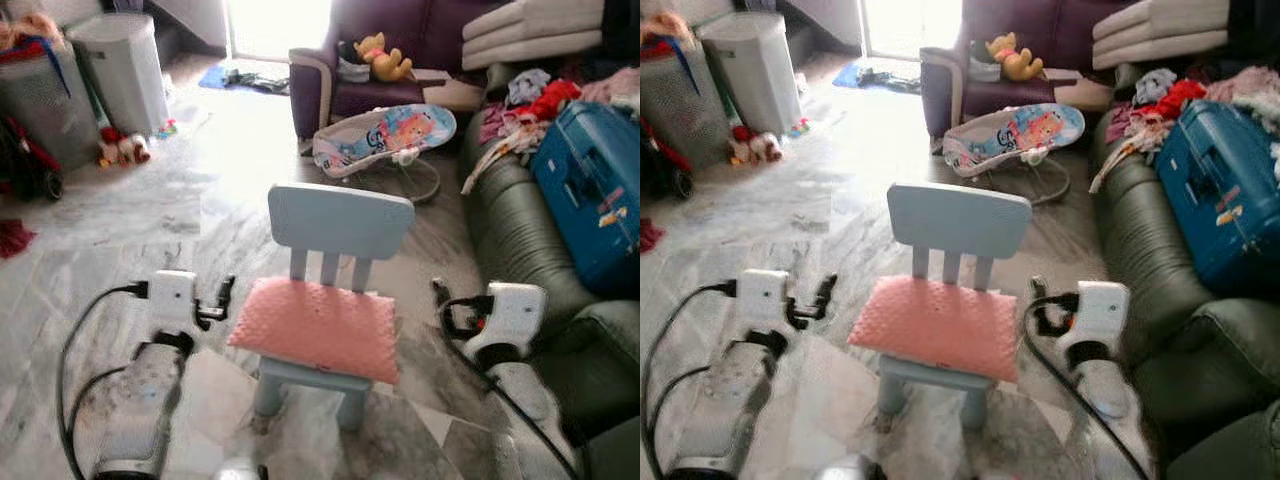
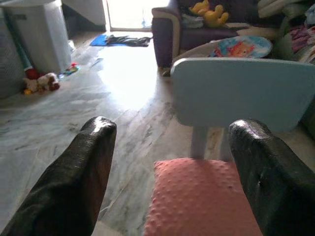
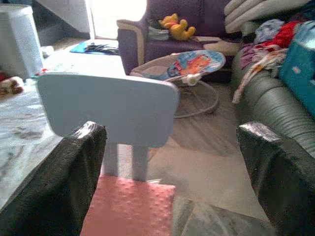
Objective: Move the pillow to the sofa
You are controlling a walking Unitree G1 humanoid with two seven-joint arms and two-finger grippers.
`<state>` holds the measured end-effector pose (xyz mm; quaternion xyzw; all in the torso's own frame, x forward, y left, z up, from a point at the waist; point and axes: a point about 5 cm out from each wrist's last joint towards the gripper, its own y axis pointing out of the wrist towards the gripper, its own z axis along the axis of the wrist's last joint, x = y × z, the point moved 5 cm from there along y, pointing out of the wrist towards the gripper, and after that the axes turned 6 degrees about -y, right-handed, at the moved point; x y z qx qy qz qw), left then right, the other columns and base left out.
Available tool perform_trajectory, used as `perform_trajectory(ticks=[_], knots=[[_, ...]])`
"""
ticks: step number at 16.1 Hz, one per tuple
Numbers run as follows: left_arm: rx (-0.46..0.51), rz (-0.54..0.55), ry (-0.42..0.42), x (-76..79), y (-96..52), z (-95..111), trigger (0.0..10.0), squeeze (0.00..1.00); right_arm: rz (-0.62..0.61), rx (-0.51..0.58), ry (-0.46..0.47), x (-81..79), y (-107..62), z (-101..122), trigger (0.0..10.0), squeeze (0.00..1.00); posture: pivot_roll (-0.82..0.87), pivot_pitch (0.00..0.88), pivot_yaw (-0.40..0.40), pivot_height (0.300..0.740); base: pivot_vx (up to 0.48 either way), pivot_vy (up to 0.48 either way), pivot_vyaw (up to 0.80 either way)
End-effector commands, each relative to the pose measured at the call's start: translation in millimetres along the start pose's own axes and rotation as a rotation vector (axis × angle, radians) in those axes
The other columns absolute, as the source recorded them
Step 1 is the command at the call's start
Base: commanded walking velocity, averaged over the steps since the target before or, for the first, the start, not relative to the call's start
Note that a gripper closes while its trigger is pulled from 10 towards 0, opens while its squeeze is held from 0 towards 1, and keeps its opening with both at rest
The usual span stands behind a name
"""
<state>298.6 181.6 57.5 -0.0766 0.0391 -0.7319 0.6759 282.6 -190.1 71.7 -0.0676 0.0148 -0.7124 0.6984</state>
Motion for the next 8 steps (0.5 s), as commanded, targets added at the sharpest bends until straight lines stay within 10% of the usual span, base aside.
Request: perform_trajectory(ticks=[1,8], knots=[[-0.002,-0.004,0.009,1.4,1.8,0.9,10.0,0.00,-0.009,-0.005,0.001,3.8,0.1,0.0,10.0,0.00,-0.04,0.000,-0.030,0.740,0.000,0.000,0.00],[0.020,-0.033,0.006,4.9,1.9,4.4,10.0,0.00,-0.008,-0.010,0.002,3.4,0.6,-1.0,10.0,0.00,-0.04,0.000,-0.028,0.740,0.098,0.000,0.00]])
